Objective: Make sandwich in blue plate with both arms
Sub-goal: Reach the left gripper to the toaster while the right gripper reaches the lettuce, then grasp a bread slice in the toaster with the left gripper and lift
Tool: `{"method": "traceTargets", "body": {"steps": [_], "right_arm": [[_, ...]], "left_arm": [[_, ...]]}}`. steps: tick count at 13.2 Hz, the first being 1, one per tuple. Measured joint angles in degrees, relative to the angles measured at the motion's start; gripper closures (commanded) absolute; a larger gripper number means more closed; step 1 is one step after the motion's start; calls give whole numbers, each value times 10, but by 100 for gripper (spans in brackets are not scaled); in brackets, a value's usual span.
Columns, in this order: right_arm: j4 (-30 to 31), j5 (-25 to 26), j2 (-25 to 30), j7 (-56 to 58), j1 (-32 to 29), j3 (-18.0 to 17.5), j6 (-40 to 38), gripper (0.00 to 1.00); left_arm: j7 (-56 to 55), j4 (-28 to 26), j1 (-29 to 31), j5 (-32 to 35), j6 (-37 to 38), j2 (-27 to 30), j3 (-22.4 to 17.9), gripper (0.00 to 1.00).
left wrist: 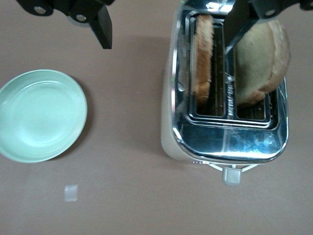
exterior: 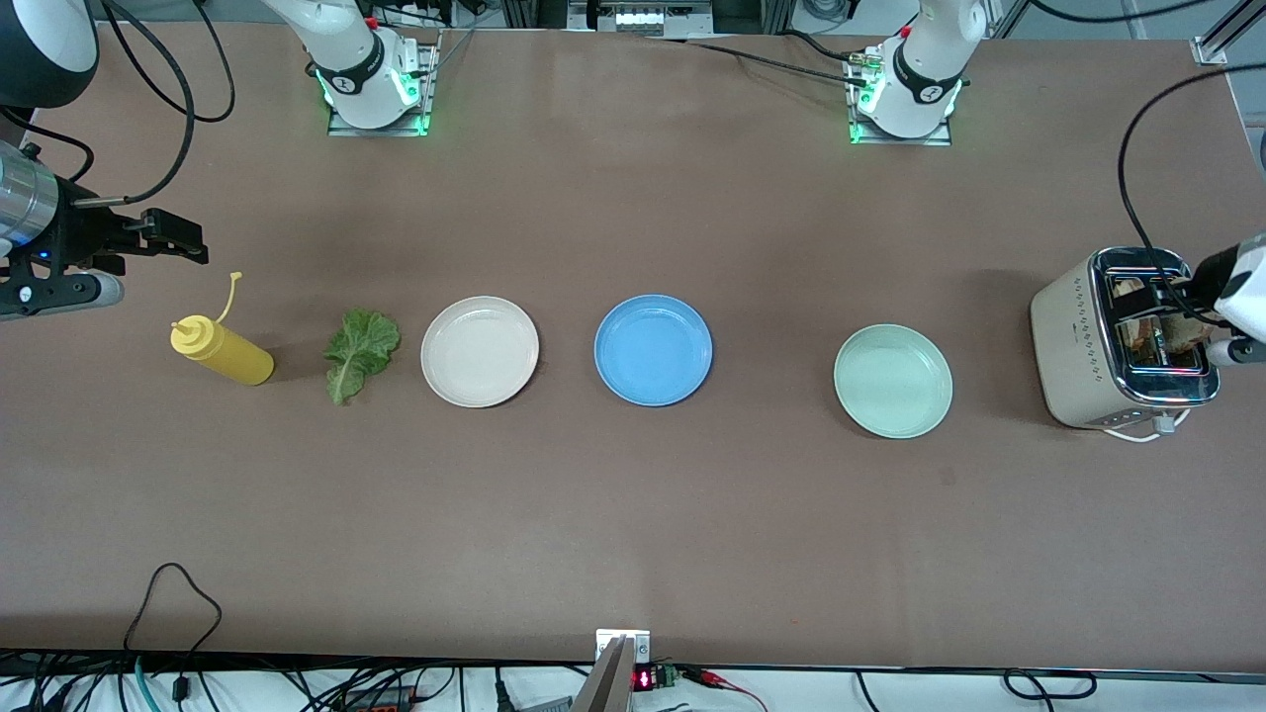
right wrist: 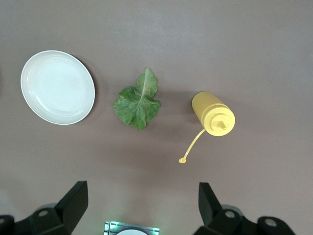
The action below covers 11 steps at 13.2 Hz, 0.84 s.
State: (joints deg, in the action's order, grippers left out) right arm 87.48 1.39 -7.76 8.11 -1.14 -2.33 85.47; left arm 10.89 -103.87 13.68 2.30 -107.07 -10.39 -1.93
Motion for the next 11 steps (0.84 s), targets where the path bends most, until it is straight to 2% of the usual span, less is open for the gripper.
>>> {"method": "traceTargets", "body": {"steps": [3,4,11], "right_arm": [[2,0,-7,1,0,0,0,0],[3,0,-12,1,1,-2,0,0],[4,0,-45,1,16,-5,-17,0]], "left_arm": [[30,0,23,0,-9,-37,-1,0],[31,0,23,0,-7,-43,0,3],[32,0,38,1,24,-58,-1,42]]}}
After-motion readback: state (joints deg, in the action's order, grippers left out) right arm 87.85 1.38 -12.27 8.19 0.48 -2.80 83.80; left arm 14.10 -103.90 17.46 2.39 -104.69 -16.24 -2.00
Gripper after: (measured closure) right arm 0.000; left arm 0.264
